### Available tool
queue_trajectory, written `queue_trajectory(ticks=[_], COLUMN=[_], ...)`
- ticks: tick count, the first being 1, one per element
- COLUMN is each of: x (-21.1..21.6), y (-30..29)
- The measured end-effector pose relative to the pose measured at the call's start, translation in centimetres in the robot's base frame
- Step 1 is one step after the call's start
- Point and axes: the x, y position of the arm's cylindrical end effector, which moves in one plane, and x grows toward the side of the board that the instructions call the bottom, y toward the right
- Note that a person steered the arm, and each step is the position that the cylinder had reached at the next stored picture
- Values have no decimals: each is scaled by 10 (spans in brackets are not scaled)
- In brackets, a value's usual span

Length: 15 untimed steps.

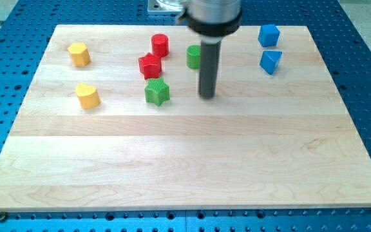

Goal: Place the green circle top of the red circle

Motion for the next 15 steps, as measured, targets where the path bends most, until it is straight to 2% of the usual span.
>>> queue_trajectory(ticks=[1, 2, 3, 5, 6, 7, 8, 13, 15], x=[-23, -34, -47, -118, -119, -142, -140, -138, -179], y=[-48, -50, -11, -20, 17, 5, -41, -66, 73])
